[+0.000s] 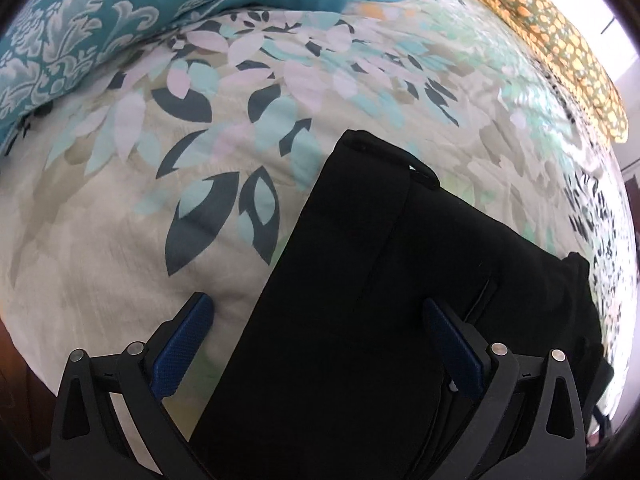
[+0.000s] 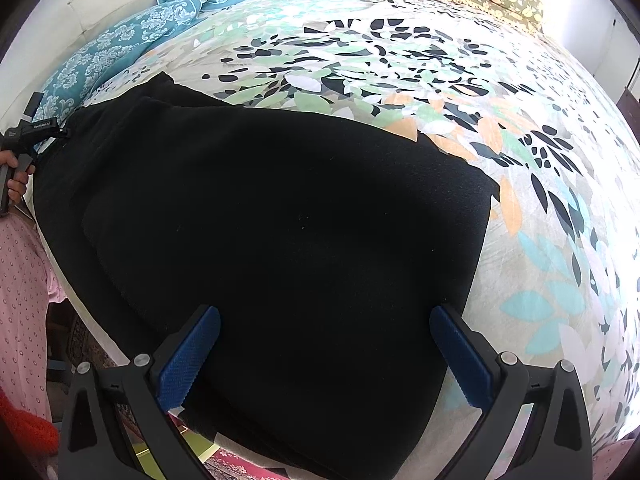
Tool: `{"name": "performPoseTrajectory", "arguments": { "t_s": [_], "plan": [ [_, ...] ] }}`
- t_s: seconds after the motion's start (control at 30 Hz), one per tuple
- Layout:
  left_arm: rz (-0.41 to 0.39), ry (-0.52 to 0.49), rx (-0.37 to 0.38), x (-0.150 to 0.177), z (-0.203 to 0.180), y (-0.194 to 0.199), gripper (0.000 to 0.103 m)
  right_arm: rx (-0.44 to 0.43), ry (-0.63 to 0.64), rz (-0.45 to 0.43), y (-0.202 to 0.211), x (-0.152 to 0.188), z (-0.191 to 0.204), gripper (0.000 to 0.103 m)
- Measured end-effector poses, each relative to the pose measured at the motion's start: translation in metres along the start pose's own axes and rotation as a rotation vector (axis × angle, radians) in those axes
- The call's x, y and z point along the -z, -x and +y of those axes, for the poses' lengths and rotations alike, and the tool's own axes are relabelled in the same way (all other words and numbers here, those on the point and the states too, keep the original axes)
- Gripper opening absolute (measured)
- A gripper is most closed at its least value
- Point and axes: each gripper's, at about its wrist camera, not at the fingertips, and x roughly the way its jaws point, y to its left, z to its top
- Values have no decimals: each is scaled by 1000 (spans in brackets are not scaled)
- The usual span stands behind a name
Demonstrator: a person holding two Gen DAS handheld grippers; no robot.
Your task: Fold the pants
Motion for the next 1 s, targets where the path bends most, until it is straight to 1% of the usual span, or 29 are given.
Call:
{"name": "performPoseTrajectory", "arguments": {
  "t_s": [0.07,0.1,0.13,0.17,0.2,0.23,0.27,0.3,0.33,0.4,0.5,0.53,0.63,0.67,0.73,0.8,0.83,0.87,0.9,0.93,0.97,1.0],
  "plan": [
    [19,13,22,-1,3,-1,103,-1,0,-4,1,0,0,103],
    [44,24,34,-1,4,0,103,-1,-1,-6,1,1,-1,103],
    [57,21,30,-2,4,2,98,-2,-1,-7,1,1,-1,103],
    [53,21,40,-3,2,6,87,-4,0,-8,1,1,-1,103],
    [49,27,76,-1,-2,11,60,-5,1,-9,1,1,-1,103],
    [36,38,52,-1,-7,22,36,-7,2,-9,2,1,-1,103],
    [24,36,25,0,-12,30,27,-9,3,-11,2,2,-2,103],
    [8,34,30,2,-16,42,18,-11,2,-12,2,2,-2,103],
    [-8,42,56,3,-20,56,14,-14,1,-13,2,2,-2,103],
    [-36,63,134,8,-27,84,12,-17,5,-14,2,3,-1,103],
    [-78,53,294,21,-59,135,11,-22,6,-12,3,2,-1,103],
    [-86,22,354,31,-80,153,11,-22,6,-10,3,2,-1,103],
    [-86,-104,407,57,-147,172,10,-22,6,-8,2,1,-1,103],
    [-73,-153,423,71,-177,170,9,-22,6,-9,3,1,-1,103],
    [-35,-224,434,95,-220,156,9,-23,4,-14,3,2,0,103],
    [4,-307,394,124,-268,127,9,-22,0,-24,3,4,0,103],
    [35,-352,387,138,-290,107,10,-22,-5,-32,4,4,0,103],
    [87,-405,416,153,-313,86,10,-20,-13,-40,4,6,-1,103],
    [130,-446,429,165,-330,72,10,-17,-18,-47,4,7,0,103],
    [149,-475,421,175,-342,67,10,-13,-15,-51,4,8,0,103],
    [149,-494,430,180,-348,69,11,-16,-12,-56,5,9,0,103],
    [137,-513,468,183,-351,77,16,-20,-12,-56,6,10,-2,103]
  ]
}}
